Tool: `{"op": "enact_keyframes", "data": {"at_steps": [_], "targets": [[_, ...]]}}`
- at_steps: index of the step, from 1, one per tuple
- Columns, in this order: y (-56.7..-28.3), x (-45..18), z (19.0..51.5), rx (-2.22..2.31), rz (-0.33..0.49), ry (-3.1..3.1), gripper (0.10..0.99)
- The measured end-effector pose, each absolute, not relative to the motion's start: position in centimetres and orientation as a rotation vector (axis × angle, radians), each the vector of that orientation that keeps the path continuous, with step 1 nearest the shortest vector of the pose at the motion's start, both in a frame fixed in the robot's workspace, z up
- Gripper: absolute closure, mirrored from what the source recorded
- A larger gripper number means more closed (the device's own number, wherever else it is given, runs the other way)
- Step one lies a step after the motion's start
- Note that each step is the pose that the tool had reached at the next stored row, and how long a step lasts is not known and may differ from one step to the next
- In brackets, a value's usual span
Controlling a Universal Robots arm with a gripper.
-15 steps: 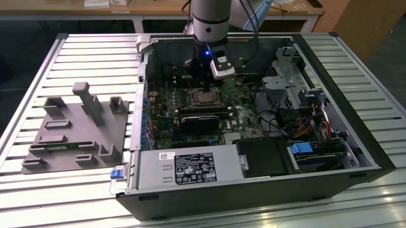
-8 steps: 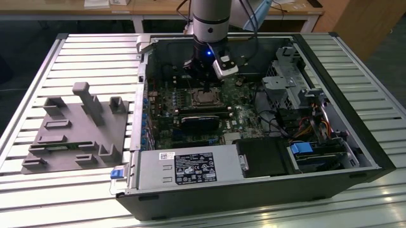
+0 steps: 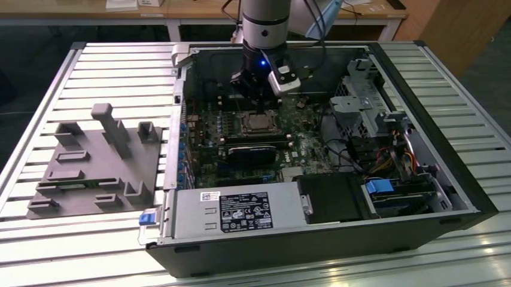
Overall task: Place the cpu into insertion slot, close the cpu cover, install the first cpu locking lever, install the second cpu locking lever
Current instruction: 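Close the cpu cover, then install the first cpu locking lever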
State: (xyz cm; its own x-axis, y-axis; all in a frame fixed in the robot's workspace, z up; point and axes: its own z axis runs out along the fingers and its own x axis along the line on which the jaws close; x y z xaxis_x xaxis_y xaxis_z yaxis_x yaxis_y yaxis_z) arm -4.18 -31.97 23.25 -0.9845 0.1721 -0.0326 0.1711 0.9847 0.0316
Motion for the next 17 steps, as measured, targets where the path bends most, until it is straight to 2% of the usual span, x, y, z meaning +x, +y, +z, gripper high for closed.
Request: {"op": "enact_keyframes", "data": {"at_steps": [17], "targets": [[-31.97,-4.18,23.93,0.267,0.045,3.092,0.984]]}}
